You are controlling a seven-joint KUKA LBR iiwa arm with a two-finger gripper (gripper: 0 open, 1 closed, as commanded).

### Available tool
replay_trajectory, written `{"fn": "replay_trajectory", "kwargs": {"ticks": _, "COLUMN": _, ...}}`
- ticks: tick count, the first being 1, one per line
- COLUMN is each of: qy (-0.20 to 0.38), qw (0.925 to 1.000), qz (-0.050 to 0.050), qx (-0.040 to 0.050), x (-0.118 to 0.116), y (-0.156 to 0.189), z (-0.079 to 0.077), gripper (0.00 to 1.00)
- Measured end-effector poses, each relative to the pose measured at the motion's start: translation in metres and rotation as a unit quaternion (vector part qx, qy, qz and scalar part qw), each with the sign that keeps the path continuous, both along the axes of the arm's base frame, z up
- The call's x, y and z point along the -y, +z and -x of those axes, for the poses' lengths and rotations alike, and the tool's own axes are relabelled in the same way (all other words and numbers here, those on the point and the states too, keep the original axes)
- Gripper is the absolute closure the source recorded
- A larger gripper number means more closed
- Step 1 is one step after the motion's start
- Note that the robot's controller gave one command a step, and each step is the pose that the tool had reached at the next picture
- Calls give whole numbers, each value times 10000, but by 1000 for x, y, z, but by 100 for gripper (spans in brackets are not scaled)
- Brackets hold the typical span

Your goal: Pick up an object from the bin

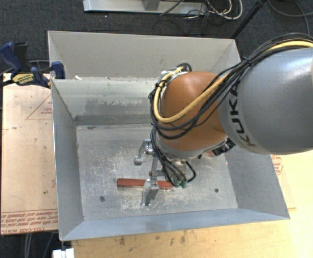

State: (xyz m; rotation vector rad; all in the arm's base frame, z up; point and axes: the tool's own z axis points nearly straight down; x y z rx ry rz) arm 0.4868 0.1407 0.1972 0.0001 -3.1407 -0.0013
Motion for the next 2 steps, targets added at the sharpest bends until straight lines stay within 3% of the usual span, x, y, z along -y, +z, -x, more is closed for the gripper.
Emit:
{"fn": "replay_trajectory", "kwargs": {"ticks": 1, "qy": 722, "qw": 9974, "qz": -13, "qx": 34, "x": 39, "y": -118, "z": -41, "gripper": 100}}
{"fn": "replay_trajectory", "kwargs": {"ticks": 2, "qy": 722, "qw": 9974, "qz": -14, "qx": 34, "x": 39, "y": -118, "z": -41, "gripper": 100}}
